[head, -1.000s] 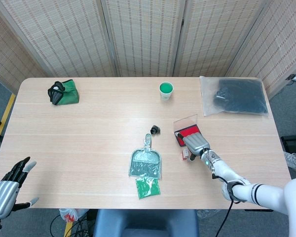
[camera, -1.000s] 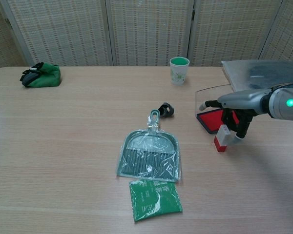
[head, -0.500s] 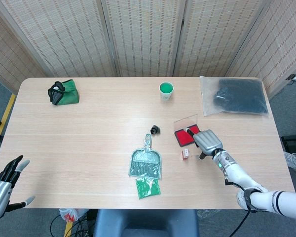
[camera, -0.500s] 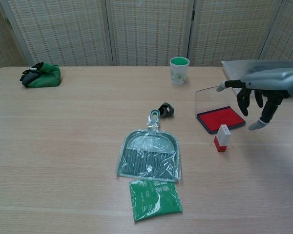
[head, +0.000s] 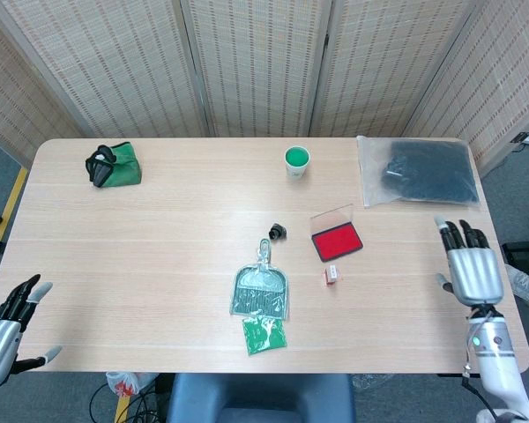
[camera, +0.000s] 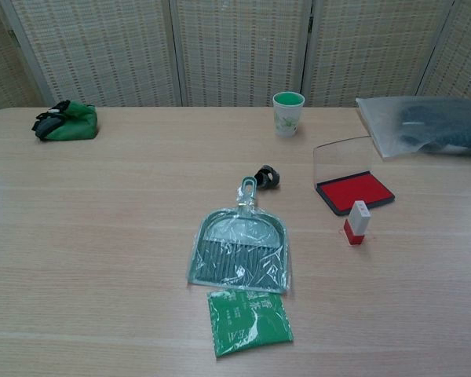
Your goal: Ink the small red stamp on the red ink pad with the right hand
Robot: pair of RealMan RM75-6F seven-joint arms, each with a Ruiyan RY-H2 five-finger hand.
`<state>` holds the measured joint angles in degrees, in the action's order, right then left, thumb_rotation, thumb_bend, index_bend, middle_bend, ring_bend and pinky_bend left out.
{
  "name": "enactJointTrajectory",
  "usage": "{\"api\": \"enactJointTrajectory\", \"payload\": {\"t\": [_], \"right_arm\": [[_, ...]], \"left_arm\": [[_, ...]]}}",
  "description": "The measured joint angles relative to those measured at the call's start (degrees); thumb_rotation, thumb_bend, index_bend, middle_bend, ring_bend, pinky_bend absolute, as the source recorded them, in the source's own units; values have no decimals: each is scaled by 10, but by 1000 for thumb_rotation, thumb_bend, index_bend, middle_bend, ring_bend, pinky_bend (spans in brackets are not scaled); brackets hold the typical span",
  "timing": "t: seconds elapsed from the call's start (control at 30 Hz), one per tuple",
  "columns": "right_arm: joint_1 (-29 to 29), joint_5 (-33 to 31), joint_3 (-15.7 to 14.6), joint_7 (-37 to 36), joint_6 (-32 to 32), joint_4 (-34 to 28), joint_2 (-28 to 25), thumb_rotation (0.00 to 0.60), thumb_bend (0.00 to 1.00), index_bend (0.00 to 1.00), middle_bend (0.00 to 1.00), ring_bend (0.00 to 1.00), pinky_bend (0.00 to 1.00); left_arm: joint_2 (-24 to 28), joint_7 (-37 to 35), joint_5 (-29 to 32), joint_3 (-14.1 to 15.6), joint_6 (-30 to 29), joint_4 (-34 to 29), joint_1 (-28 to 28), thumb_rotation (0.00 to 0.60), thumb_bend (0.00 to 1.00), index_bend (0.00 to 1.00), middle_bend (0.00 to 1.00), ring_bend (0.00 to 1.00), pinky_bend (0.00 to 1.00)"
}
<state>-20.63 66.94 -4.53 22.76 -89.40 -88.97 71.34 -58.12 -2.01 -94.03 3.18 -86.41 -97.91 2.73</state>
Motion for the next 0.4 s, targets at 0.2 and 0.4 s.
{"api": "enactJointTrajectory", "payload": {"t": [0.2, 0.4], "right_arm": [[83, 53, -11, -36, -87, 19, 0, 600, 153, 0, 4, 7, 77], [124, 108, -13, -19, -128, 7, -1, 600, 153, 0, 0, 0, 75]], "left_arm": [[-6, 6, -6, 2, 15, 4, 9, 600, 175, 89, 0, 3, 259], [-7, -4, -7, 1, 31, 9, 22, 600, 175, 89, 0, 2, 259]]}}
